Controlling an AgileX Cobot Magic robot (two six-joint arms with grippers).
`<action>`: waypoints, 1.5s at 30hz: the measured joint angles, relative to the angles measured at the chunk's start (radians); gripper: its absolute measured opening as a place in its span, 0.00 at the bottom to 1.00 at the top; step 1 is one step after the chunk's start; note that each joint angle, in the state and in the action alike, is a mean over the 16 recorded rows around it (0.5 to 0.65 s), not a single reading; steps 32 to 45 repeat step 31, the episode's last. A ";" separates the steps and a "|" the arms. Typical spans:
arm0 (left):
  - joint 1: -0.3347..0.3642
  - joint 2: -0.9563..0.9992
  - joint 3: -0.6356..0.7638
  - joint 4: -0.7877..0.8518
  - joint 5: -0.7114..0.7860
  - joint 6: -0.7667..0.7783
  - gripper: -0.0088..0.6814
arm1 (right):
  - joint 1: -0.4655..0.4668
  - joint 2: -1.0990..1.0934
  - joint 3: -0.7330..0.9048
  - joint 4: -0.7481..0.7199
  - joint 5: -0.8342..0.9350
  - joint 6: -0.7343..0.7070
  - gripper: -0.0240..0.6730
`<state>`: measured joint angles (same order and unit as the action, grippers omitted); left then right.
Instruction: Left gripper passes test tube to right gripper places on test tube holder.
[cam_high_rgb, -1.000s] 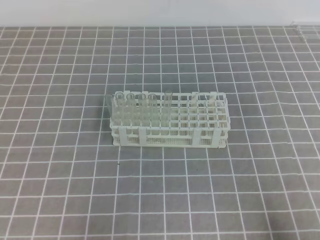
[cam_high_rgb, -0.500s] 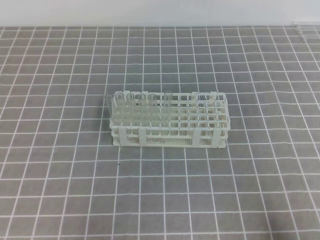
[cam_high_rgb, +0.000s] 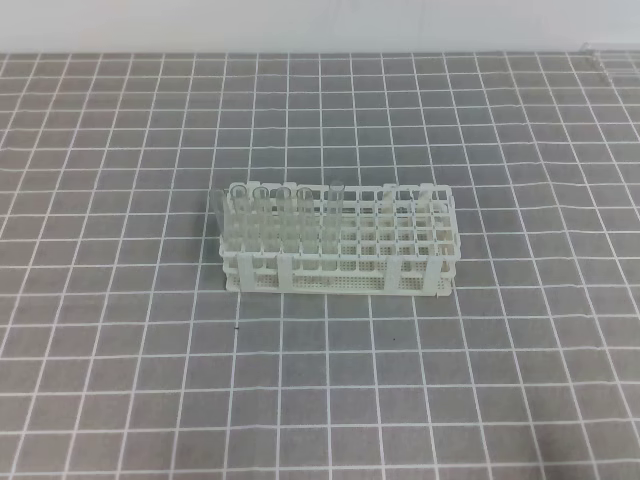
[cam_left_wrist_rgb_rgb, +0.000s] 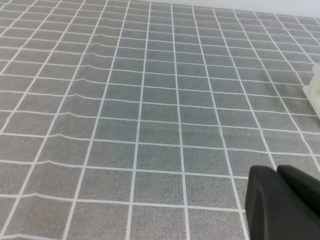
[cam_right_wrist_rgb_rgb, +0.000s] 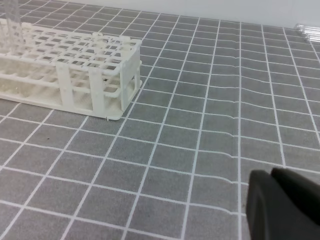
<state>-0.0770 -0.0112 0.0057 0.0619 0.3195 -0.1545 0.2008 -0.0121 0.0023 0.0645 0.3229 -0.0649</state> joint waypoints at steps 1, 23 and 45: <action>0.000 -0.002 0.001 0.000 -0.001 0.000 0.01 | 0.000 0.000 0.000 0.000 0.000 0.000 0.02; 0.000 0.002 -0.002 0.000 0.003 0.000 0.01 | 0.000 0.001 0.000 0.000 0.000 0.000 0.02; 0.000 0.001 -0.001 0.000 0.003 0.000 0.01 | 0.000 0.001 0.000 0.000 0.000 0.001 0.02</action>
